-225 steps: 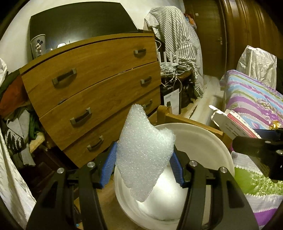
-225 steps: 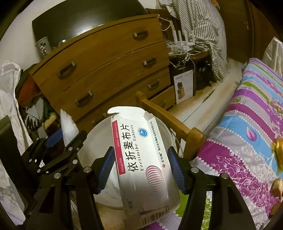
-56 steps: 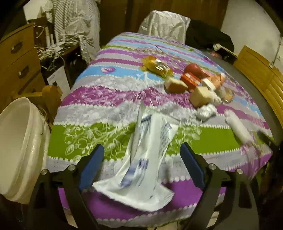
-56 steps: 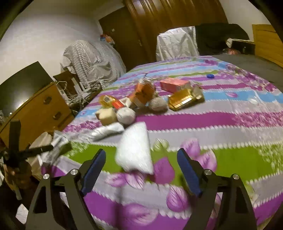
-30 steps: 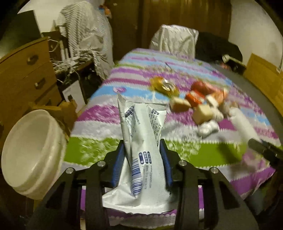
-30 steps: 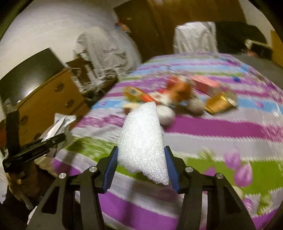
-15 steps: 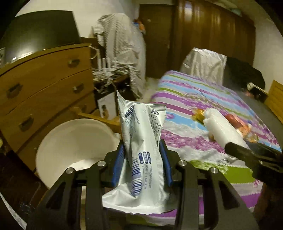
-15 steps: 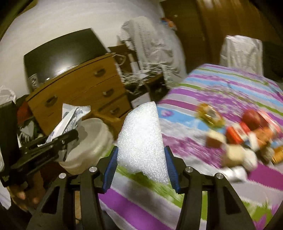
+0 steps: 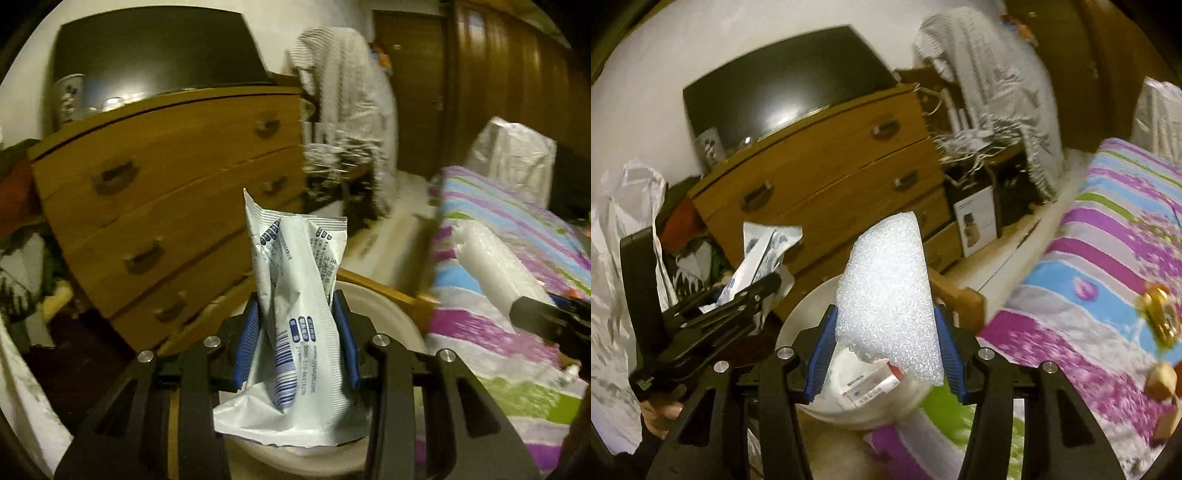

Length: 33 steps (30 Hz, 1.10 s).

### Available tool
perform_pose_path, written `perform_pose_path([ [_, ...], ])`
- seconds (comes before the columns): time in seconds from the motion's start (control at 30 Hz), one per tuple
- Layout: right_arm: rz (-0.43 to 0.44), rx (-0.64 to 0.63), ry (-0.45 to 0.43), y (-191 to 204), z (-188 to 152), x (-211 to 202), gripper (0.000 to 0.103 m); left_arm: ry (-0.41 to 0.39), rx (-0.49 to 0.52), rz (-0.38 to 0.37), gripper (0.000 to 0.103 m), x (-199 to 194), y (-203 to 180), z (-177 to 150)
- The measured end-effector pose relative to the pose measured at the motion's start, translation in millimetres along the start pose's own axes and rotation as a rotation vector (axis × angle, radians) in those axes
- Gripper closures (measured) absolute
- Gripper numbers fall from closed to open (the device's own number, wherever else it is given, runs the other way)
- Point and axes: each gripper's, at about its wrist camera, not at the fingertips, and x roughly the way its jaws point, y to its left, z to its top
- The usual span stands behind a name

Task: Collect trash
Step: 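Carry the foam piece and wrapper in both tools over the white bucket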

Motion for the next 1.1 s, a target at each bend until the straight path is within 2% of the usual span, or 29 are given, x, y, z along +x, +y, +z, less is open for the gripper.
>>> perform_pose_path([
  [0.2,-0.014,-0.070,0.061,35,13,46,0.050,-0.006,0.015,0.073,0.066,7,8,-3],
  [0.37,-0.031,-0.080,0.087,47,12,64,0.050,-0.007,0.020,0.086,0.066,11,11,-4],
  [1.1,-0.043,-0.102,0.123,43,1,75,0.050,-0.011,0.023,0.092,0.066,17,14,-6],
])
